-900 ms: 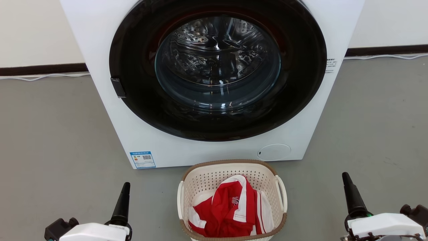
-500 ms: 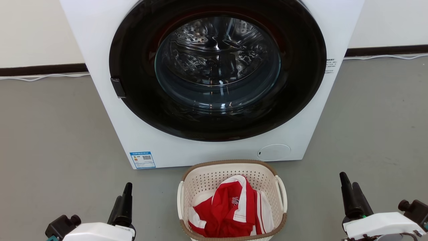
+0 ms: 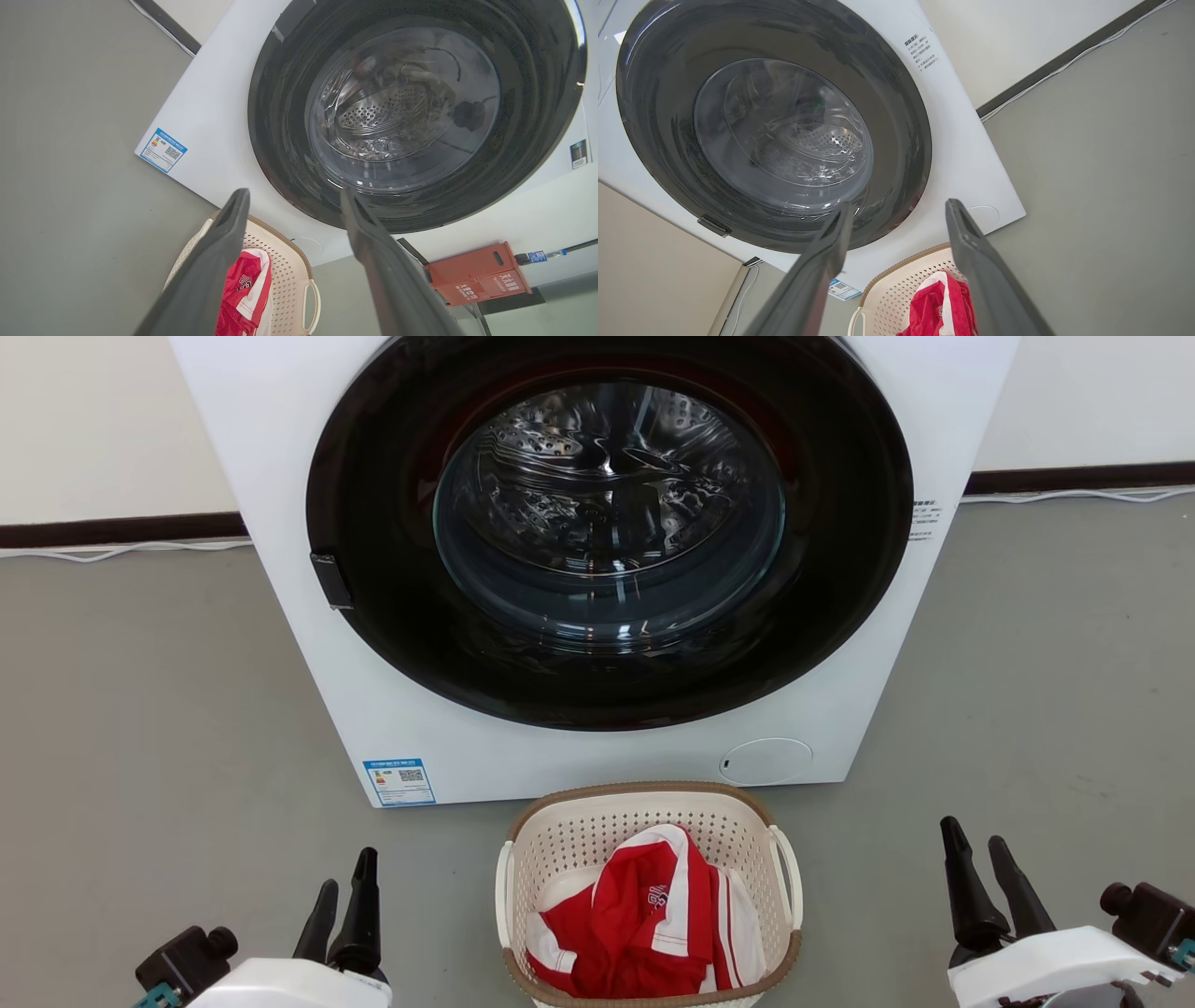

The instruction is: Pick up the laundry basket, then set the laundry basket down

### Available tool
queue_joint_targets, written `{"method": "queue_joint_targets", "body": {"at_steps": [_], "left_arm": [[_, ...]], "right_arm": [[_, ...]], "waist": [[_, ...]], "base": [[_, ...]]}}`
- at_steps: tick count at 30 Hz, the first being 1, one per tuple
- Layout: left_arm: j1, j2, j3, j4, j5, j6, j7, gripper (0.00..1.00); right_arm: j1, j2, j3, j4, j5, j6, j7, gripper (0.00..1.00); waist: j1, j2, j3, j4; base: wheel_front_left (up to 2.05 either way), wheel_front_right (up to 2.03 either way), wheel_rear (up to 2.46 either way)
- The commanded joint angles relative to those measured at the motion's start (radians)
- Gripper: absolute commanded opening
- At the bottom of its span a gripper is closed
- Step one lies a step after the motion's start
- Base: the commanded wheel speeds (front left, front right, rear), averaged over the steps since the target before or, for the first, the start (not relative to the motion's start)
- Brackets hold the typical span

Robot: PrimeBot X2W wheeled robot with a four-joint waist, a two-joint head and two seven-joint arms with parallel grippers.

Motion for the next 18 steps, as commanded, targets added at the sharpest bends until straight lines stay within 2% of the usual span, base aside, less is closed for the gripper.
{"method": "queue_joint_targets", "body": {"at_steps": [1, 18], "left_arm": [[-0.017, 0.009, 0.014, -0.028, 0.045, 0.008, -0.016, 1.0], [-0.019, 0.012, 0.015, -0.041, 0.256, 0.016, -0.066, 1.0]], "right_arm": [[-0.043, -0.022, 0.013, -0.021, -0.043, 0.004, -0.023, 1.0], [-0.046, -0.045, 0.032, -0.012, -0.257, 0.005, -0.073, 1.0]], "waist": [[-0.0001, 0.0, 0.0, 0.0], [-0.0001, 0.0, 0.008, 0.0]], "base": [[0.0, 0.0, 0.0], [0.0, 0.0, 0.0]]}}
